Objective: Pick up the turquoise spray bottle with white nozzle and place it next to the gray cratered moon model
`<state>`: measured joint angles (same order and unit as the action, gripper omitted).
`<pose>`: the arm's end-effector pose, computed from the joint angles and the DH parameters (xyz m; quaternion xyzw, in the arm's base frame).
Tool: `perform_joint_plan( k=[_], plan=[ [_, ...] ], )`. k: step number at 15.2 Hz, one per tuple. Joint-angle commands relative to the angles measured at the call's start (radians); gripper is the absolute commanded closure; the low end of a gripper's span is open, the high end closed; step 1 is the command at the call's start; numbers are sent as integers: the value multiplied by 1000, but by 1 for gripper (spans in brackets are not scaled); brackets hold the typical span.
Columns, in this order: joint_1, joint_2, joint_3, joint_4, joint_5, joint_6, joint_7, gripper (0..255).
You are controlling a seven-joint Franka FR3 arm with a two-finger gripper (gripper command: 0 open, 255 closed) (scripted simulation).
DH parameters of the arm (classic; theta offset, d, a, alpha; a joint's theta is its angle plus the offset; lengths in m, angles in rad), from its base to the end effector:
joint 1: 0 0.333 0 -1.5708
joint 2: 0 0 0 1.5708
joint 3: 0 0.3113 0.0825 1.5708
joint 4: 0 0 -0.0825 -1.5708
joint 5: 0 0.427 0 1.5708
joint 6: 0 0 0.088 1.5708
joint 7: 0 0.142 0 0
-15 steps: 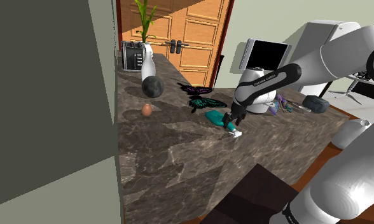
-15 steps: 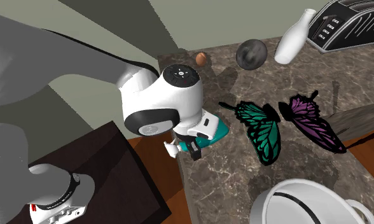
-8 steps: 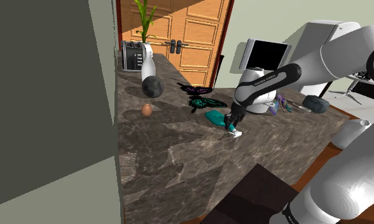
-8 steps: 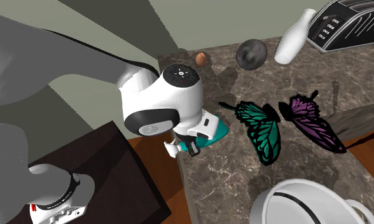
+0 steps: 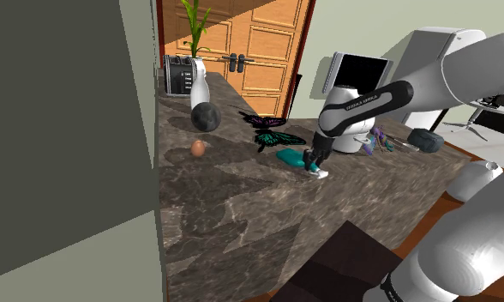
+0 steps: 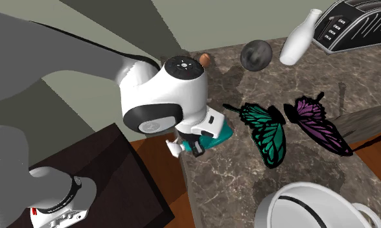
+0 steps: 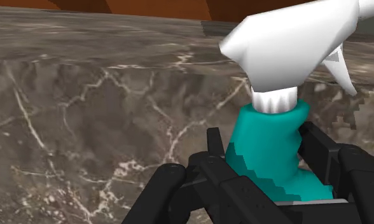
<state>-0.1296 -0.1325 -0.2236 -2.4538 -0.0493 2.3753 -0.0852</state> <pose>0.4737 -0.1739 0.2829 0.9929 -0.1158 0.0244 0.0084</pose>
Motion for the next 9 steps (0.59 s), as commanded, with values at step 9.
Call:
perform_joint_plan(
  k=[9],
  plan=[
    [-2,-81,8,65,-15,-145,11,255]
  ],
)
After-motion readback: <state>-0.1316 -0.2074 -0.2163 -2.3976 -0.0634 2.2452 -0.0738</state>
